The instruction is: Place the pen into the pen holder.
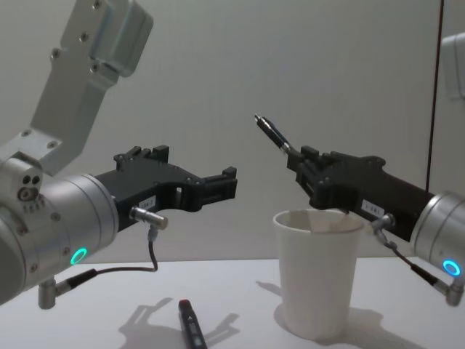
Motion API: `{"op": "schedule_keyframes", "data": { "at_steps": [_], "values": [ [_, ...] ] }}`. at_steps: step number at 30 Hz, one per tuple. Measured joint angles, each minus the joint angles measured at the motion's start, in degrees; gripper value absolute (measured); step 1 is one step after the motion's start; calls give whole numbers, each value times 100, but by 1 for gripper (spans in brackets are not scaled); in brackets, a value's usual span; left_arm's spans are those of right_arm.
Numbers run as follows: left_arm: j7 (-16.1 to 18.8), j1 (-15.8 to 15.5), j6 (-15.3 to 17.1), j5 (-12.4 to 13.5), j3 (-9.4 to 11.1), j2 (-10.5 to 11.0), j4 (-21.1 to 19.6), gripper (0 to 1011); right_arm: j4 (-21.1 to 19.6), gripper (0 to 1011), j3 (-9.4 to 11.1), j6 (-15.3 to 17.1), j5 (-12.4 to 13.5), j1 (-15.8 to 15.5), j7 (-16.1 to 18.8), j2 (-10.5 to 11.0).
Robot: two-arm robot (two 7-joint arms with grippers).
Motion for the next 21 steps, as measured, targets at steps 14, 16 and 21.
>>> {"op": "schedule_keyframes", "data": {
  "at_steps": [14,16,21],
  "values": [
    [0,0,0,0,0,0,0,1001,156,133,-30,-196,-156,-2,-62,2],
    [0,0,0,0,0,0,0,1001,167,133,-32,-208,-169,-1,-66,2],
    [0,0,0,0,0,0,0,1001,197,147,-37,-242,-203,1,-77,1]
  ]
}}
